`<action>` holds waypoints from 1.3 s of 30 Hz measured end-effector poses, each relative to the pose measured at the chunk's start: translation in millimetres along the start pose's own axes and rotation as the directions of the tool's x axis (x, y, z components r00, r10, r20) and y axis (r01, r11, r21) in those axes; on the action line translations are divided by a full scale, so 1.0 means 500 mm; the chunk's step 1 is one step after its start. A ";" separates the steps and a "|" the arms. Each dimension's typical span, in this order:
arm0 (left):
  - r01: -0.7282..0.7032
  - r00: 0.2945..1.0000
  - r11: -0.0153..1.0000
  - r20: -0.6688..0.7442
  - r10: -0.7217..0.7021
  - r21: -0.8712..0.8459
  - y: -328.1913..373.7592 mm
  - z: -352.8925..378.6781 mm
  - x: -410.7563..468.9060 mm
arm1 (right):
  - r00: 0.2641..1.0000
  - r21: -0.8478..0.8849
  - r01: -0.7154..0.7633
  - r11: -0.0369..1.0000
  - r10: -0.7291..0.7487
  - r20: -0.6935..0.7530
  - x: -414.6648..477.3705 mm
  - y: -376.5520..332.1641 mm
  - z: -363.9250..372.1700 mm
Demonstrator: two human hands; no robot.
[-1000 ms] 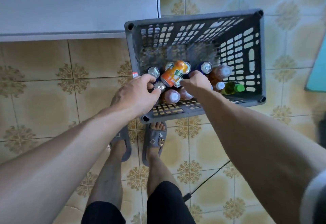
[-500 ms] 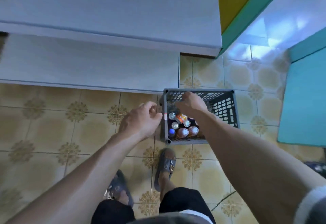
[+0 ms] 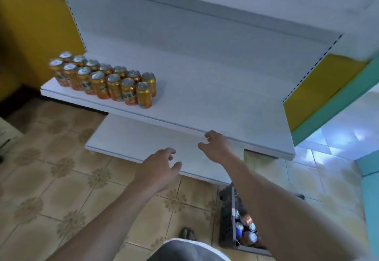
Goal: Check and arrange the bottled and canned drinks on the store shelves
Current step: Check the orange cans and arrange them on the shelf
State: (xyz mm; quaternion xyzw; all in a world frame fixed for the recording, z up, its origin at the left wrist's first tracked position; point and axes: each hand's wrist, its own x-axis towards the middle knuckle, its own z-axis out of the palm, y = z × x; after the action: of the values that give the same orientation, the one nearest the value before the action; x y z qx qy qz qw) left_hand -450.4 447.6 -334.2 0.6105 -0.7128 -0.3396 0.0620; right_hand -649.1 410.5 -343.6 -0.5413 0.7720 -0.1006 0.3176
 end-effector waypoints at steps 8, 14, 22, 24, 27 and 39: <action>0.134 0.989 0.991 -0.065 -0.136 -0.022 -0.102 -0.159 0.174 | 0.997 0.005 0.073 0.997 -0.073 -0.004 0.211 -0.189 0.028; 0.239 0.967 0.971 -0.090 -0.236 0.017 -0.172 -0.270 0.315 | 0.991 0.155 0.114 0.981 -0.123 0.054 0.388 -0.360 0.110; 0.243 0.967 0.970 -0.076 -0.243 -0.002 -0.229 -0.317 0.421 | 0.996 0.243 0.061 0.968 -0.043 -0.080 0.483 -0.445 0.197; 0.230 0.972 0.973 -0.041 -0.231 -0.028 -0.241 -0.324 0.442 | 0.992 0.255 0.052 0.966 -0.022 -0.120 0.491 -0.445 0.206; 0.176 0.984 0.983 0.026 -0.175 -0.060 -0.259 -0.332 0.462 | 0.987 0.258 0.060 0.964 -0.019 -0.159 0.485 -0.443 0.202; -0.469 0.877 0.766 -0.130 0.462 -0.440 -0.299 -0.387 0.441 | 0.802 0.241 0.415 0.878 -0.227 -0.553 0.200 -0.535 0.122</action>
State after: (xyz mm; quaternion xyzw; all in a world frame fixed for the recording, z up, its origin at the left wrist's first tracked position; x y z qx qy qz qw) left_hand -283.8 163.9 -342.4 0.3847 -0.7404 -0.4678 0.2915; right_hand -427.3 226.4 -295.7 -0.5544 0.6926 -0.4285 0.1715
